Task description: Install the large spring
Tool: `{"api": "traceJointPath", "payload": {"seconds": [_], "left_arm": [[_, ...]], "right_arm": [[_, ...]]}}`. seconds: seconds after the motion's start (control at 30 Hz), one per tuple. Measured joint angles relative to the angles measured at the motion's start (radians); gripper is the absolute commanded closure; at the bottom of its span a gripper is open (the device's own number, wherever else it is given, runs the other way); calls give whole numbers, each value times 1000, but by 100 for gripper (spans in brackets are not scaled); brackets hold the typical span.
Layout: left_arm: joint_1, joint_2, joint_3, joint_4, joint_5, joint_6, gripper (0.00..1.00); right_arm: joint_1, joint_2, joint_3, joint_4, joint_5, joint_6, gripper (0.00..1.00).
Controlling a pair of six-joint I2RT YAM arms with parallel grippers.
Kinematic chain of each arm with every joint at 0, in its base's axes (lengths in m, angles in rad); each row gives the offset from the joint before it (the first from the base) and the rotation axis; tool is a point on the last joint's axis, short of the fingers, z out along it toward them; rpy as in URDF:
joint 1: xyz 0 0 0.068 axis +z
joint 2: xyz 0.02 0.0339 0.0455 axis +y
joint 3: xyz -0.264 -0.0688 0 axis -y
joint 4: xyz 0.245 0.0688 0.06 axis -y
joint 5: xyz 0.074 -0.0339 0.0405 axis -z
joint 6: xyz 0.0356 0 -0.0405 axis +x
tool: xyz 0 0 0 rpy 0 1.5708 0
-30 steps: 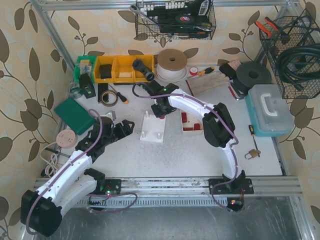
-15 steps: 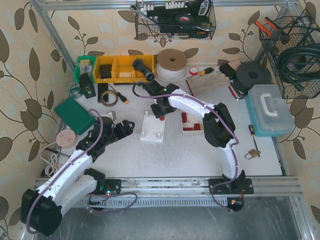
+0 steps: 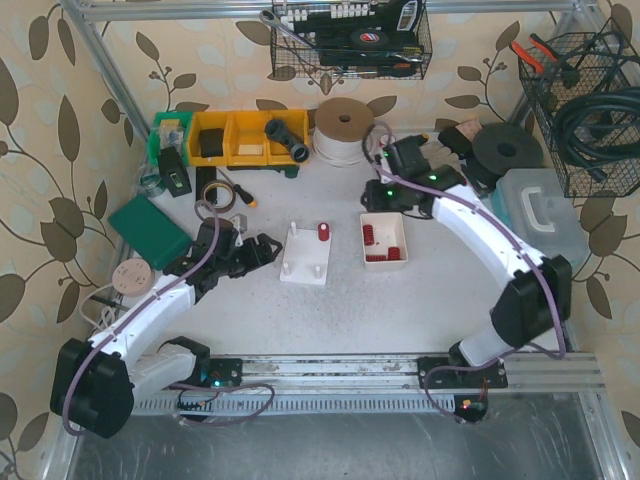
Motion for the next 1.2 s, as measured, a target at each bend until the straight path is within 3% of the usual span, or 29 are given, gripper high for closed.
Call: {"api": "traceJointPath", "payload": {"seconds": [0.23, 0.63, 1.2], "left_arm": [[0, 12, 36, -10, 23, 18, 16], [0, -14, 31, -10, 4, 12, 15], [0, -17, 19, 8, -10, 9, 15]], "right_arm": [[-89, -70, -102, -38, -40, -15, 57], [-86, 90, -171, -34, -23, -10, 63], [-42, 314, -121, 55, 74, 77, 57]]}}
